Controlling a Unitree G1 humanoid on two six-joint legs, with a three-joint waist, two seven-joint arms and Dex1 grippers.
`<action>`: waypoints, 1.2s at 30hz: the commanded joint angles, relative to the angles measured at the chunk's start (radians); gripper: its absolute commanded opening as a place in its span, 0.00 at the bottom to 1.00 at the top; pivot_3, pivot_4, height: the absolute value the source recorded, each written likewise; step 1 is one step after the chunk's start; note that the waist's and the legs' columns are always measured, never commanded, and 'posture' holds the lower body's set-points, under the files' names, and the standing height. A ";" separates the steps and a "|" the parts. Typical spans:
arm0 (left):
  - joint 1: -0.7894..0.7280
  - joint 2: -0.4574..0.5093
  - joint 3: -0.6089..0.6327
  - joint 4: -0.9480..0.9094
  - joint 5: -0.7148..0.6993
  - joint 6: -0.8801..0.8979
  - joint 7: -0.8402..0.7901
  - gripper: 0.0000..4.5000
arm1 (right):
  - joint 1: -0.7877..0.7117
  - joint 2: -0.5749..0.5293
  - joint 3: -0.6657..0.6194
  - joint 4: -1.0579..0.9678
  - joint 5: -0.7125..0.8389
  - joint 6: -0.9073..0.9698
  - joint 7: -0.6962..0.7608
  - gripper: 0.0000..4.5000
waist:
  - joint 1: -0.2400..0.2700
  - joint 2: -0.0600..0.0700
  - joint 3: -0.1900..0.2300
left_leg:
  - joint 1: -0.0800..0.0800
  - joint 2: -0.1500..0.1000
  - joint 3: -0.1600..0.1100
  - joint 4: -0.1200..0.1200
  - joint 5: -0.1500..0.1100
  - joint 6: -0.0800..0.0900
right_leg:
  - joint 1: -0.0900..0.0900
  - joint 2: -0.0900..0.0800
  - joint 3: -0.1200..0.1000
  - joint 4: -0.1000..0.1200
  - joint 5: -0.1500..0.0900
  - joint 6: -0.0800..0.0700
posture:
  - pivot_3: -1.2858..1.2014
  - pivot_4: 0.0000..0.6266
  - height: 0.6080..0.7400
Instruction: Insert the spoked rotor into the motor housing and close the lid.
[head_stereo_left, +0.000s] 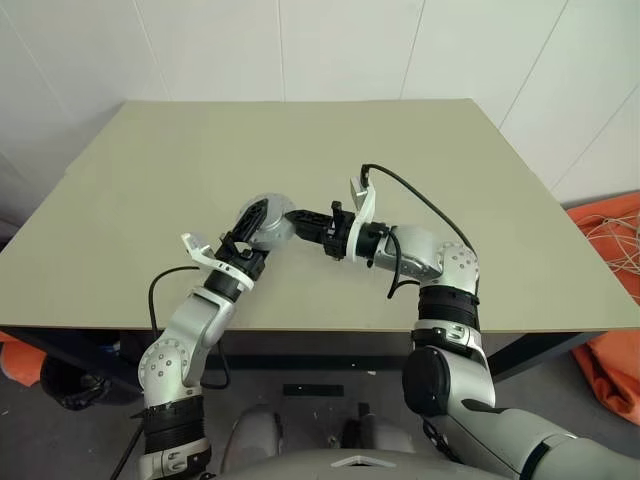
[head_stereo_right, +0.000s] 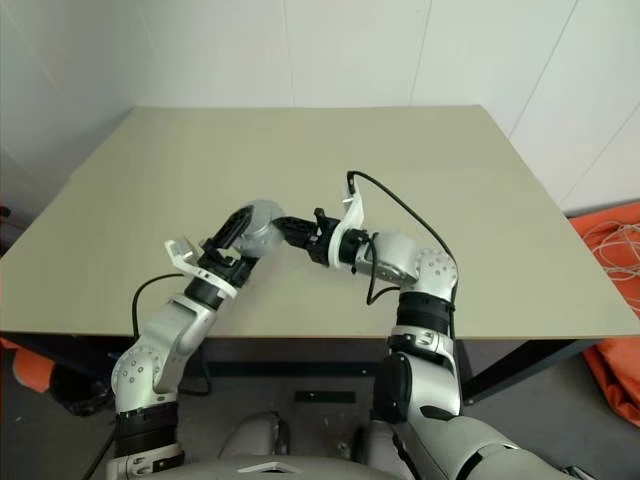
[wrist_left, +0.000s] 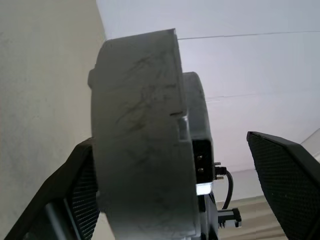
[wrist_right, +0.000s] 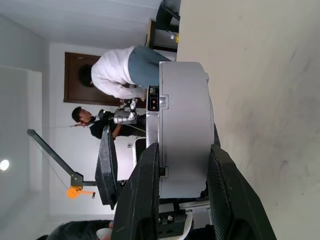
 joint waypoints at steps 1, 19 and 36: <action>0.006 -0.001 -0.001 -0.064 -0.034 -0.015 0.014 0.73 | -0.009 -0.008 0.022 -0.053 0.090 -0.031 0.002 0.24 | 0.000 0.000 0.000 | 0.000 0.000 0.000 0.000 0.000 0.000 | 0.000 0.000 0.000 0.000 0.000 0.000 | 0.52 0.00 1.00; 0.037 0.005 -0.016 -0.119 -0.054 -0.074 0.036 0.47 | 0.020 -0.068 0.132 -0.050 0.126 -0.144 0.029 0.40 | 0.000 -0.002 -0.001 | 0.000 0.000 0.000 0.001 0.000 0.000 | 0.001 0.000 0.000 0.000 0.001 0.002 | 0.52 0.00 1.00; 0.013 0.024 0.004 -0.100 0.053 -0.146 0.031 0.47 | 0.093 -0.159 0.153 -0.038 -0.009 -0.213 0.054 0.99 | 0.000 -0.003 -0.002 | 0.000 0.000 0.000 0.003 0.000 0.000 | 0.001 0.000 0.000 0.000 0.001 0.003 | 0.52 0.00 1.00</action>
